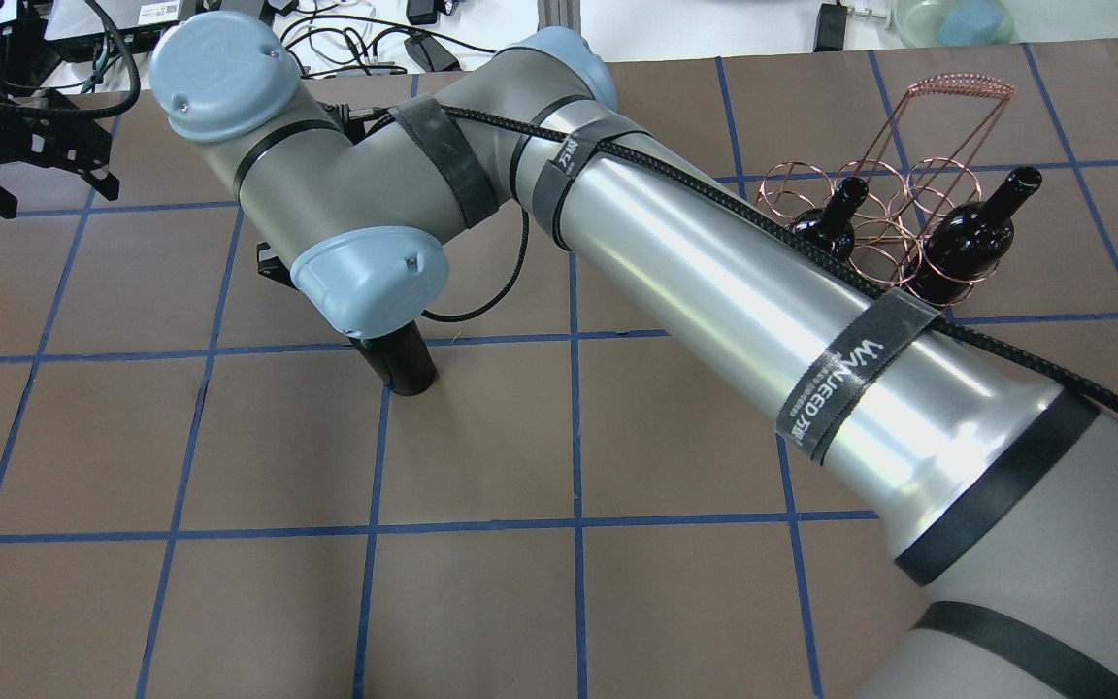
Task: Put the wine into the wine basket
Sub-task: 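Close the right gripper on the bottle neck and lift the bottle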
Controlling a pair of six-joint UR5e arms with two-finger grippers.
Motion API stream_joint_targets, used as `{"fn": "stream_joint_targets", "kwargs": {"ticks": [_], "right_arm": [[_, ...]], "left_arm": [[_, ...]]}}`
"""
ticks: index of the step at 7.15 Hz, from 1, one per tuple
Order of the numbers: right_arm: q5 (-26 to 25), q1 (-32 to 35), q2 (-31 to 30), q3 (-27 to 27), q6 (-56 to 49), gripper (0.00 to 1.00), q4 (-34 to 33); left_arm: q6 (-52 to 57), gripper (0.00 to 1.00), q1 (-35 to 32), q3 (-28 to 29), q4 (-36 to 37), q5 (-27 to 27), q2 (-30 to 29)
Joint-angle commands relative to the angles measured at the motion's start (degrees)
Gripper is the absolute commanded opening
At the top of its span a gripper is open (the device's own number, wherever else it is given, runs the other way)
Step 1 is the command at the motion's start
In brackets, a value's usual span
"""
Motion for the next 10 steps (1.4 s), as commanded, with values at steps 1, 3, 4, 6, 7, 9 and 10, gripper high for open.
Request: {"fn": "stream_joint_targets", "kwargs": {"ticks": [1,3,4,6,7,9,10], "right_arm": [[-0.07,-0.05,-1.11,0.09,0.00,0.11,0.20],[-0.25,-0.92,-3.92,1.22,-0.09,0.10,3.26],[-0.16,-2.06,-6.81,4.27,-0.09,0.10,3.27],[-0.08,-8.18,-15.23,11.39,-1.13,0.06,4.32],[-0.25,-10.74,-19.62,15.95,-4.88,0.06,6.07],[-0.34,-16.10,-28.67,26.23,-13.59,0.02,8.19],[-0.25,-20.13,-32.81,29.32,-19.89,0.00,12.55]], "left_arm": [[-0.09,1.00,0.00,-0.01,-0.04,0.00,-0.06],[-0.96,1.00,-0.18,0.08,-1.96,-0.08,0.64],[-1.05,1.00,-1.13,0.08,-1.97,-0.17,0.56],[-8.40,1.00,-4.81,0.25,-1.45,-0.35,0.82],[-11.92,1.00,-8.40,0.25,-1.18,-0.17,1.26],[-17.47,1.00,-15.26,0.17,-1.09,-0.17,1.52],[-18.10,1.00,-17.99,0.08,-0.66,-0.09,1.52]]}}
